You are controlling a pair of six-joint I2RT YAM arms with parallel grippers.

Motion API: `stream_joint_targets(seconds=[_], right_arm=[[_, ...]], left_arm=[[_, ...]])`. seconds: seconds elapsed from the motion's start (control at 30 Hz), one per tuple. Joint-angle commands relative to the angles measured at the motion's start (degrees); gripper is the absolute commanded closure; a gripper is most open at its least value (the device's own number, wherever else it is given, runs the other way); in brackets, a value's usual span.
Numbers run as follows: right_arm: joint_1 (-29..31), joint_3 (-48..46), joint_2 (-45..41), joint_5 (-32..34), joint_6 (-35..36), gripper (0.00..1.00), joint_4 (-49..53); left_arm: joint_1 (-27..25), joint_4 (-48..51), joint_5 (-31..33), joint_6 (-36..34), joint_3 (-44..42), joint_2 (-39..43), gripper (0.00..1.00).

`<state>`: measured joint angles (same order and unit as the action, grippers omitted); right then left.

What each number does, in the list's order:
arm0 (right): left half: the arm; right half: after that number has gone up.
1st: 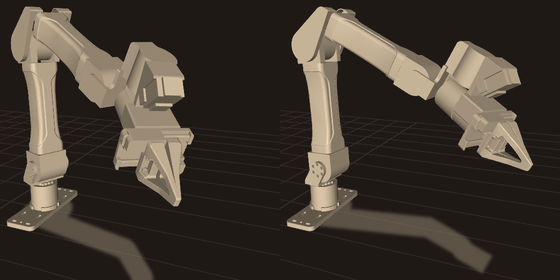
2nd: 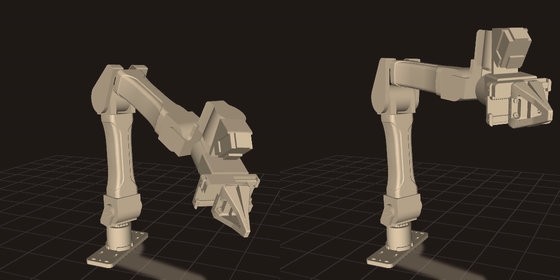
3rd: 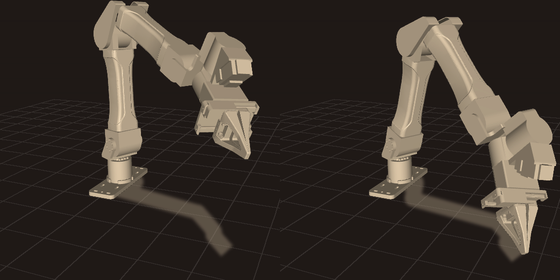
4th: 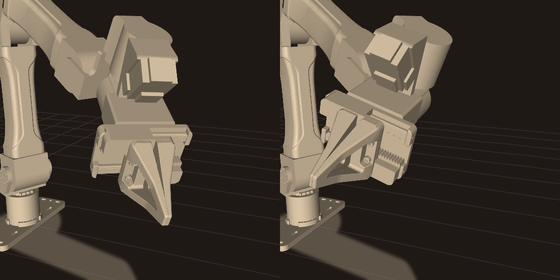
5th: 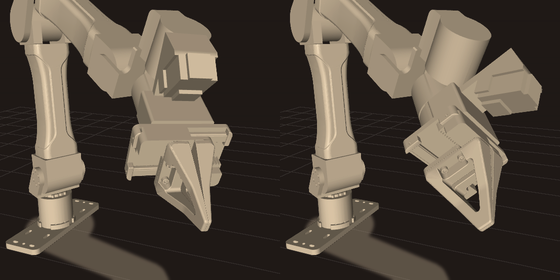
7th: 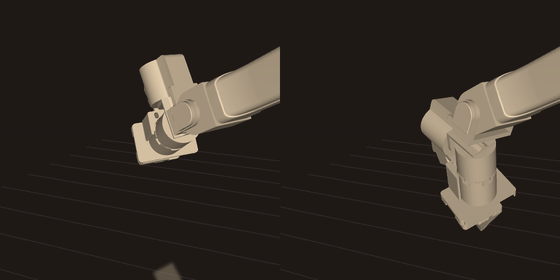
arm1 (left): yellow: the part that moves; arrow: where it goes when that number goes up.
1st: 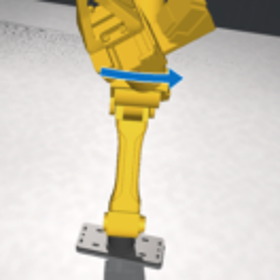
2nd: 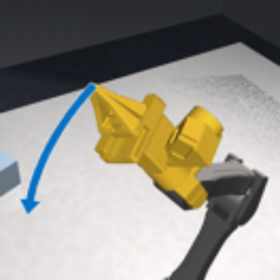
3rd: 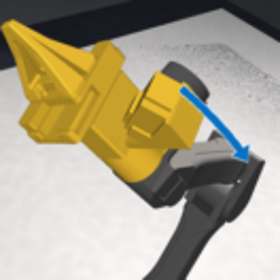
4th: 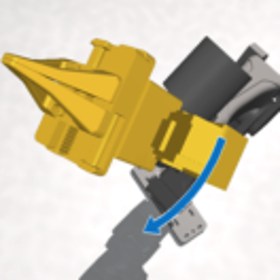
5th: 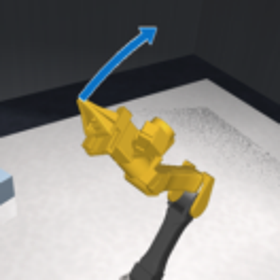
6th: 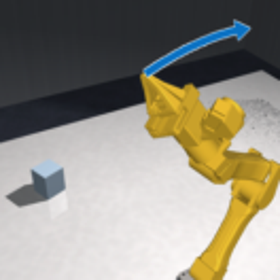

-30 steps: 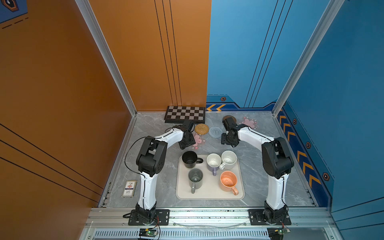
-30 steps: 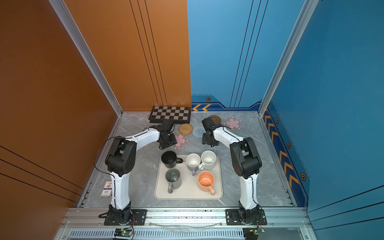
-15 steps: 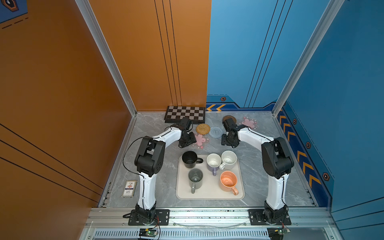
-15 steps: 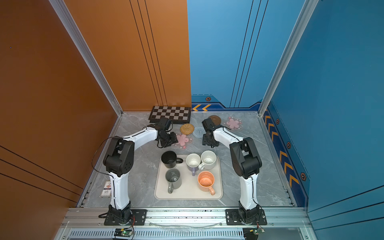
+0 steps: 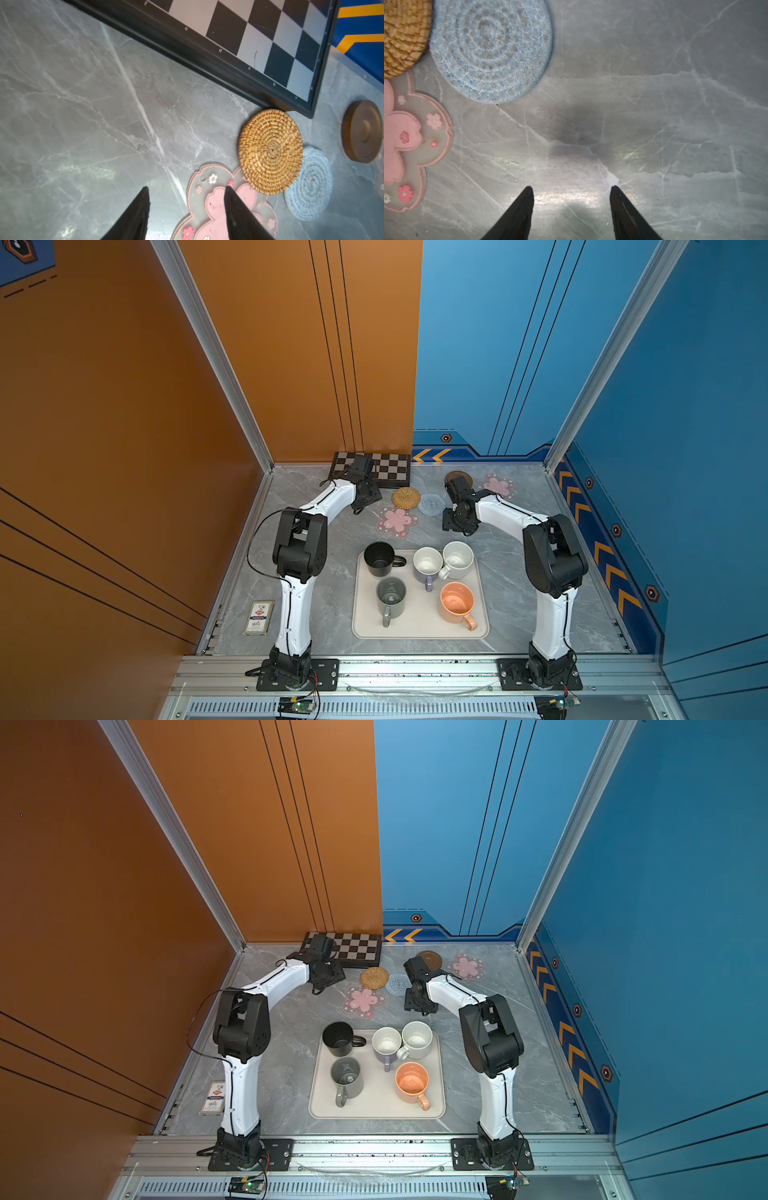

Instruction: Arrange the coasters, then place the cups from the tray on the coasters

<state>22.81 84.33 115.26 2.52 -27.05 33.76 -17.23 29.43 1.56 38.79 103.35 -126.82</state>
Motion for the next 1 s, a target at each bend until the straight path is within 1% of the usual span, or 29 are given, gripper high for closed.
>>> stream_joint_targets(seconds=[0.0,0.2,0.33,0.43,0.6,0.67,0.97], right_arm=[[-0.2,1.0,-0.5,-1.4,-0.3,0.39,-1.0],[-0.5,1.0,0.2,-2.3,-0.1,0.39,-1.8],[-1.1,0.4,0.3,-2.9,-0.1,0.39,-2.6],[-1.4,-0.3,0.3,-3.2,-0.4,0.39,-3.3],[-1.8,-1.5,-0.2,-3.5,-0.6,0.38,-4.0],[-1.9,-2.0,-0.5,-3.7,-0.7,0.38,-4.4],[-2.1,-4.4,-2.6,-3.0,-1.2,0.39,-5.1]], left_arm=[[-1.0,1.2,2.2,-0.8,2.9,-4.2,0.42],[-2.6,1.2,1.6,-0.9,5.6,-7.8,0.42],[-3.6,1.2,0.7,-0.9,4.8,-7.9,0.42],[-4.4,1.2,-1.5,-1.3,3.8,-8.0,0.42],[-5.2,1.0,-4.4,0.7,-1.2,-5.6,0.41],[-5.5,0.6,-6.9,1.0,-2.8,-4.9,0.41],[-9.4,-2.7,-14.8,3.2,-5.0,-3.9,0.41]])
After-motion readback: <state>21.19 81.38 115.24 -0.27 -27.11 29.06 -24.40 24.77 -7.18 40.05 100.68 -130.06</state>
